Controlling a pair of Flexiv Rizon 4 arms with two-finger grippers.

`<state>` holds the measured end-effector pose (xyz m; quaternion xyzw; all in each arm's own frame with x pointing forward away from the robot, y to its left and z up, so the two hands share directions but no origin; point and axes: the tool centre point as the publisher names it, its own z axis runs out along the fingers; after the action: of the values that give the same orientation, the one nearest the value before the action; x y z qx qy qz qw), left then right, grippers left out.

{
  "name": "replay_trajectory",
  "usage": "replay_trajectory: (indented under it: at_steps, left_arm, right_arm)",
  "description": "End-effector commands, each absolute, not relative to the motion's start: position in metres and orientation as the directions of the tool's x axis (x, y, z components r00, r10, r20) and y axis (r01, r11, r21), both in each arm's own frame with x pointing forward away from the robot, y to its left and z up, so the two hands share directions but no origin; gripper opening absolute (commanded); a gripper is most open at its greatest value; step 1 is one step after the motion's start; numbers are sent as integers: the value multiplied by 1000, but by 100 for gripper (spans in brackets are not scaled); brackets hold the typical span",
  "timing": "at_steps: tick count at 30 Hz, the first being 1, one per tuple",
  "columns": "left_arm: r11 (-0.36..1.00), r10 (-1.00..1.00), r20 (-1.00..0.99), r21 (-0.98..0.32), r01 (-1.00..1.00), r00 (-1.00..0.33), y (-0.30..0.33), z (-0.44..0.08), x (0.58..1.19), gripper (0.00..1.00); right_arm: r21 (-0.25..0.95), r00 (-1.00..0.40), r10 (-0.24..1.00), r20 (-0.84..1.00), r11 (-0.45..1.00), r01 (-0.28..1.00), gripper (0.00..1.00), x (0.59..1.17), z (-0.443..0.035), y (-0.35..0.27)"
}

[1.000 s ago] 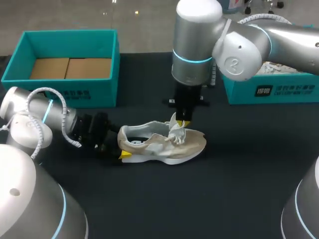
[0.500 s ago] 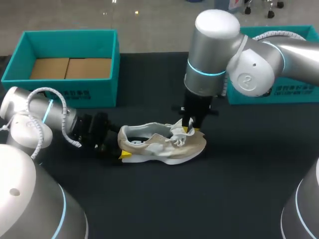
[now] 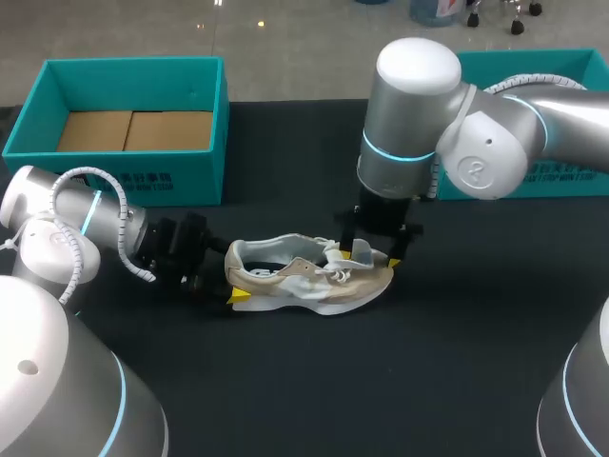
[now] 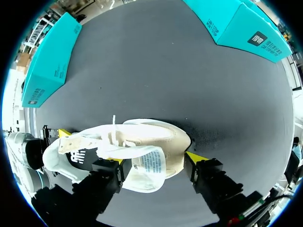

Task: Take the shoe out of the shoebox, open the shoe tongue, remove and reinsert the insole, then place the shoe into the shoebox

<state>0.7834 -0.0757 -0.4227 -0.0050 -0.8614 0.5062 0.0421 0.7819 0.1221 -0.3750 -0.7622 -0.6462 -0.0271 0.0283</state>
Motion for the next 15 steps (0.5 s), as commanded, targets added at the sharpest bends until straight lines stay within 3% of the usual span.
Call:
replay_trajectory:
  at_steps: [1,15]
  left_arm:
    - [491,52,69,-870,-34,-996,-78,-428,785,0]
    - [491,52,69,-870,-34,-996,-78,-428,785,0]
  right_arm:
    - [19,169,983,72,-170,985,100,780,-366,126]
    - [134,44,994,100,-57,989,100,782,-308,139]
